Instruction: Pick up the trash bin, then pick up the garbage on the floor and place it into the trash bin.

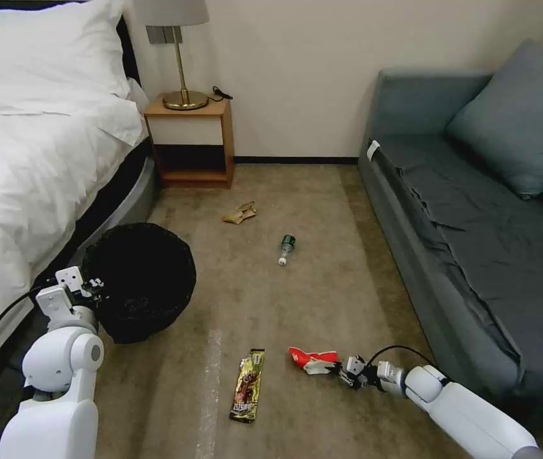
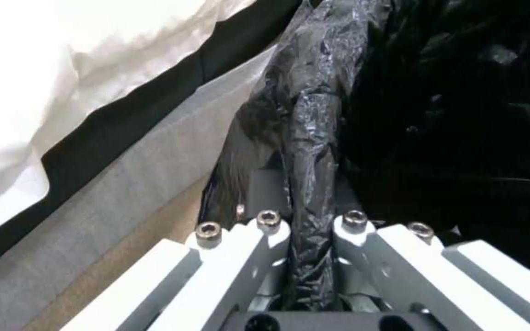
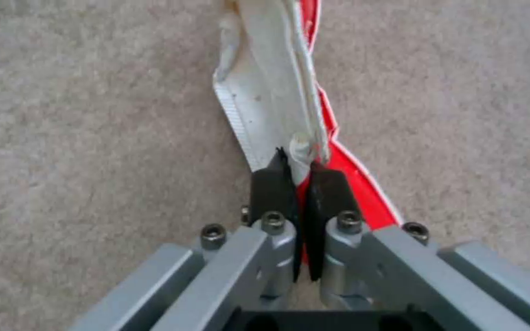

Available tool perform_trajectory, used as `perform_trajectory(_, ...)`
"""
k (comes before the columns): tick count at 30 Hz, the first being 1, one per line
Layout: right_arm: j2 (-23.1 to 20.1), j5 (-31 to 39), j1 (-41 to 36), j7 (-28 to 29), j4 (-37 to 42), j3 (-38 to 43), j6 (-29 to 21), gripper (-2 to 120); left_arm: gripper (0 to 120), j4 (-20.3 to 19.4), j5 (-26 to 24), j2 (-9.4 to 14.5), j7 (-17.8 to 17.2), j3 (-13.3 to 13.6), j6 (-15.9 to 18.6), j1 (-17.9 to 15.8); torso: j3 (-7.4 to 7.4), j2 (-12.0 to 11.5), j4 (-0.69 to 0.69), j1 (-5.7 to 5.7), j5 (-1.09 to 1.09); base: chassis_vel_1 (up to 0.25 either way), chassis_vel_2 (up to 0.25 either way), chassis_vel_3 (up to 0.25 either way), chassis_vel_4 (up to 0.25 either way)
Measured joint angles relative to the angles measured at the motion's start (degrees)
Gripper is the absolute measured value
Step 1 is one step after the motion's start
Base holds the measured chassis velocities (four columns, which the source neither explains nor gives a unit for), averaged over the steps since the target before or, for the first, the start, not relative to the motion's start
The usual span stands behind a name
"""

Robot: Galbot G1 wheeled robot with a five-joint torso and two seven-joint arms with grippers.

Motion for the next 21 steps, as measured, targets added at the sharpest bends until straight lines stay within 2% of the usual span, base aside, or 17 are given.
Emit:
perform_trajectory(4, -0.94, 1.49, -0.70, 0.47, 2.60, -0.05, 0.02, 0, 3, 0.08, 0.11, -0.06, 0.02, 0.12, 0.00, -0.08, 0.00, 0.00, 0.00, 0.00, 0.00, 0.000, 0.000, 0.000, 0.000)
perform_trajectory(8, -2.78, 5.60, -1.88, 0.81, 8.54, 0.85, 0.28, 0, 3, 0.06, 0.17, -0.10, 0.04, 0.40, 0.01, -0.04, 0.00, 0.00, -0.01, 0.00, 0.00, 0.000, 0.000, 0.000, 0.000)
perform_trajectory(11, -4.53, 9.17, -2.24, 1.56, 17.27, 3.29, 0.24, 0, 3, 0.06, 0.18, -0.04, 0.05, 0.52, 0.11, -0.04, 0.00, 0.00, -0.01, 0.00, 0.00, 0.000, 0.000, 0.000, 0.000)
perform_trajectory(13, -6.12, 13.05, -1.00, 3.35, 25.64, 4.21, -1.98, 0, 3, 0.21, 0.18, 0.09, 0.05, 0.79, 0.14, 0.05, 0.00, 0.00, -0.01, 0.00, 0.01, 0.000, 0.000, 0.000, 0.000)
perform_trajectory(14, -6.12, 13.05, -1.00, 3.35, 25.64, 4.21, -1.98, 0, 3, 0.21, 0.18, 0.09, 0.05, 0.79, 0.14, 0.05, 0.00, 0.00, -0.01, 0.00, 0.01, 0.000, 0.000, 0.000, 0.000)
perform_trajectory(15, -6.68, 14.68, -0.10, 4.26, 28.80, 4.24, -2.92, 0, 3, 0.28, 0.18, 0.10, 0.05, 0.95, 0.15, 0.10, 0.00, 0.00, 0.00, 0.00, 0.00, 0.000, 0.000, 0.000, 0.000)
perform_trajectory(18, -8.22, 20.02, 5.38, 8.04, 40.08, 2.20, -7.07, 0, 3, 0.49, 0.31, -0.26, 0.05, 1.55, 0.21, 0.27, 0.01, 0.00, 0.00, 0.00, -0.02, 0.000, 0.000, 0.000, 0.000)
perform_trajectory(19, -8.22, 20.02, 5.38, 8.04, 40.08, 2.20, -7.07, 0, 3, 0.49, 0.31, -0.26, 0.05, 1.55, 0.21, 0.27, 0.01, 0.00, 0.00, 0.00, -0.02, 0.000, 0.000, 0.000, 0.000)
perform_trajectory(21, -7.96, 22.96, 10.04, 11.85, 46.63, -1.46, -9.62, 0, 3, 0.50, 0.65, -0.76, 0.05, 2.16, 0.24, 0.40, 0.00, 0.00, 0.00, 0.00, -0.04, 0.000, 0.000, 0.000, 0.000)
